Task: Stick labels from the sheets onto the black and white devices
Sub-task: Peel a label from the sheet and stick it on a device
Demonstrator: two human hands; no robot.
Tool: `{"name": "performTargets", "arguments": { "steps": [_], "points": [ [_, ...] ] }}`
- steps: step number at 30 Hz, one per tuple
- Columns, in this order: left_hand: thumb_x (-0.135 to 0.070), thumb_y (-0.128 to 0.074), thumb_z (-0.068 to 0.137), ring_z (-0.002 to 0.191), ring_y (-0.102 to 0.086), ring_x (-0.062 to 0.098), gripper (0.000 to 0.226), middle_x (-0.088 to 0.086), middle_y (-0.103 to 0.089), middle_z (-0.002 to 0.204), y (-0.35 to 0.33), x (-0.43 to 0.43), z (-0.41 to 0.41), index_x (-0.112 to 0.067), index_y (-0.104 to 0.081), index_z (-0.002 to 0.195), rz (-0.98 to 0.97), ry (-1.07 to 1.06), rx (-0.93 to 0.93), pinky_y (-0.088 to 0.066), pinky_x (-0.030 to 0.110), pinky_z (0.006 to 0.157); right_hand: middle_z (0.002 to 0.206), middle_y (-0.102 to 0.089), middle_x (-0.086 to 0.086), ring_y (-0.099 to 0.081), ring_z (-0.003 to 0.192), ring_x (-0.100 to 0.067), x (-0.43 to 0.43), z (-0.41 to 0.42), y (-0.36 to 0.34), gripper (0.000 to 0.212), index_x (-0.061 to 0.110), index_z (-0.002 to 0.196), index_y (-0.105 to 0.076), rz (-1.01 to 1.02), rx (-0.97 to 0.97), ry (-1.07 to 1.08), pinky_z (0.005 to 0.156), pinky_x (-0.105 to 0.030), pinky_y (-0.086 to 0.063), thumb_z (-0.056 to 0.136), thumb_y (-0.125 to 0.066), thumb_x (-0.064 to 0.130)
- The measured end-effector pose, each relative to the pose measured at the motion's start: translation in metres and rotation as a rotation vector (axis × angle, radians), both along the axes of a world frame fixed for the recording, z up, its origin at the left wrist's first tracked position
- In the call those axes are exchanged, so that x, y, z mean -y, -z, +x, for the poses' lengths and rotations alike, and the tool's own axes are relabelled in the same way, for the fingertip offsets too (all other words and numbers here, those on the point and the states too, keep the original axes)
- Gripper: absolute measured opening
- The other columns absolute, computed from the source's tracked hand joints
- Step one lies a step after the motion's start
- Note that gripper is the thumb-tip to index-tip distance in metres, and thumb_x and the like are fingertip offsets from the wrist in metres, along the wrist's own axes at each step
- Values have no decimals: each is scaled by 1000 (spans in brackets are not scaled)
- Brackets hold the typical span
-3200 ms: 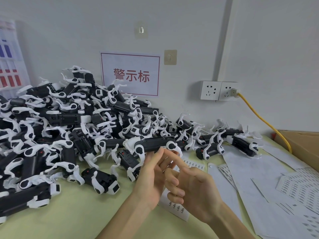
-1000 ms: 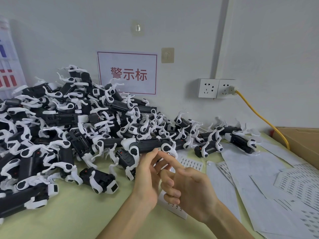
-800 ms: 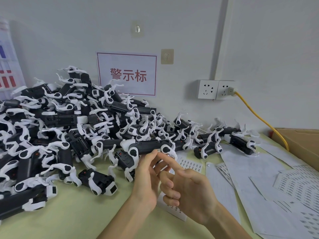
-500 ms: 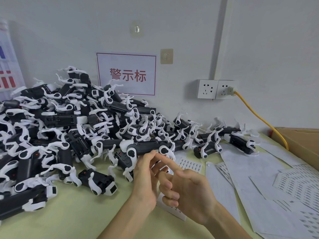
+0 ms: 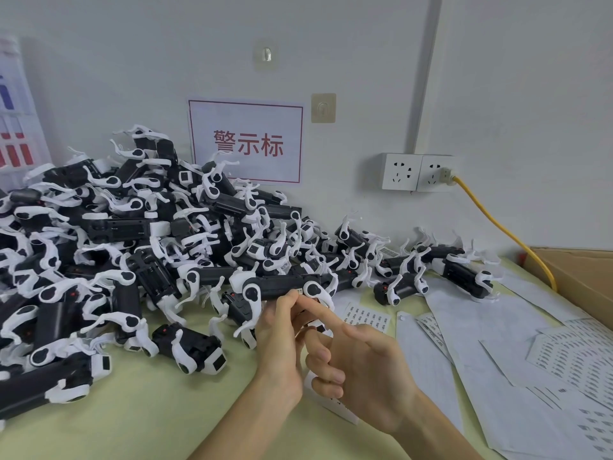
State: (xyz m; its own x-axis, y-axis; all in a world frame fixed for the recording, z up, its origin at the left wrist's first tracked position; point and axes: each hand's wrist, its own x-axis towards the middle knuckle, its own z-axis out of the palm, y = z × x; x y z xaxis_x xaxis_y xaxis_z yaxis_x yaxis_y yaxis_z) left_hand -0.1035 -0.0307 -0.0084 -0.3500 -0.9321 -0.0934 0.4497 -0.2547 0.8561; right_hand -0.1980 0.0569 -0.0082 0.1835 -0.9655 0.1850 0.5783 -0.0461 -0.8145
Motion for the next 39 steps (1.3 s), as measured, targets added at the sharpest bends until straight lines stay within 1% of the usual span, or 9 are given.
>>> {"name": "performTargets", "arguments": {
  "steps": [6, 10, 14, 16, 24, 27, 32, 37, 39],
  "points": [
    [-37, -67, 92, 82, -64, 22, 28, -5, -65, 67, -3, -1, 0, -10, -64, 86, -1, -53, -1, -50, 60, 100, 82, -43, -2, -29, 61, -14, -1, -3, -1, 72, 18, 154, -44, -31, 32, -37, 55, -25, -31, 88, -62, 38],
    [-36, -68, 92, 80, -65, 22, 25, -8, -66, 63, -4, -2, 0, -13, -66, 84, 5, -67, 1, -54, 55, 93, 82, -44, -1, -30, 61, -13, 0, -4, -1, 71, 17, 155, -42, -38, 34, -42, 55, -26, -27, 90, -60, 40],
    [-31, -68, 92, 61, -63, 5, 22, -11, -62, 60, -2, 0, 0, -16, -63, 76, -26, -107, 1, -50, 38, 75, 83, -44, -1, -33, 61, -12, 0, -4, 0, 69, 16, 155, -43, -45, 26, -38, 55, -25, -29, 91, -59, 40],
    [-29, -68, 93, 55, -61, 3, 22, -11, -62, 59, -2, 0, -2, -15, -62, 77, -30, -115, -1, -48, 34, 70, 84, -43, -1, -32, 61, -12, 0, -5, 0, 69, 15, 154, -43, -45, 22, -32, 55, -25, -28, 92, -58, 40],
    [-24, -60, 99, 54, -52, 9, 14, 1, -74, 85, -8, 11, 3, -16, -65, 88, -51, -98, -60, -42, 30, 62, 81, -41, 0, -25, 62, -14, -2, -13, -2, 70, 14, 152, -46, -38, 14, 45, 55, -25, -29, 89, -62, 39],
    [-24, -60, 99, 52, -49, 9, 17, 1, -74, 83, -7, 9, 1, -17, -64, 84, -65, -66, -65, -40, 29, 60, 78, -40, 1, -27, 60, -12, -3, -18, -4, 65, 11, 144, -56, -55, 26, 100, 51, -23, -29, 86, -66, 39],
    [-26, -62, 100, 53, -49, 8, 22, -1, -70, 75, -5, 8, -1, -12, -68, 84, -139, -24, -65, -42, 24, 57, 75, -38, 0, -30, 57, -12, -9, -30, -10, 53, 10, 123, -69, -74, 171, 236, 49, -24, -29, 77, -78, 35],
    [-30, -64, 96, 52, -45, 11, 38, 0, -53, 57, -6, 5, -2, -19, -59, 59, -241, 45, -27, -37, 30, 61, 73, -37, 0, -30, 56, -13, -11, -34, -15, 47, 11, 114, -71, -62, 225, 367, 49, -25, -30, 73, -78, 32],
    [-39, -64, 85, 50, -41, 14, 39, 2, -48, 53, -7, 1, -1, -18, -53, 54, -300, 86, 6, -37, 36, 66, 73, -37, 0, -28, 56, -14, -11, -34, -15, 37, 11, 109, -72, -31, 228, 446, 50, -25, -28, 79, -67, 31]
  ]
}}
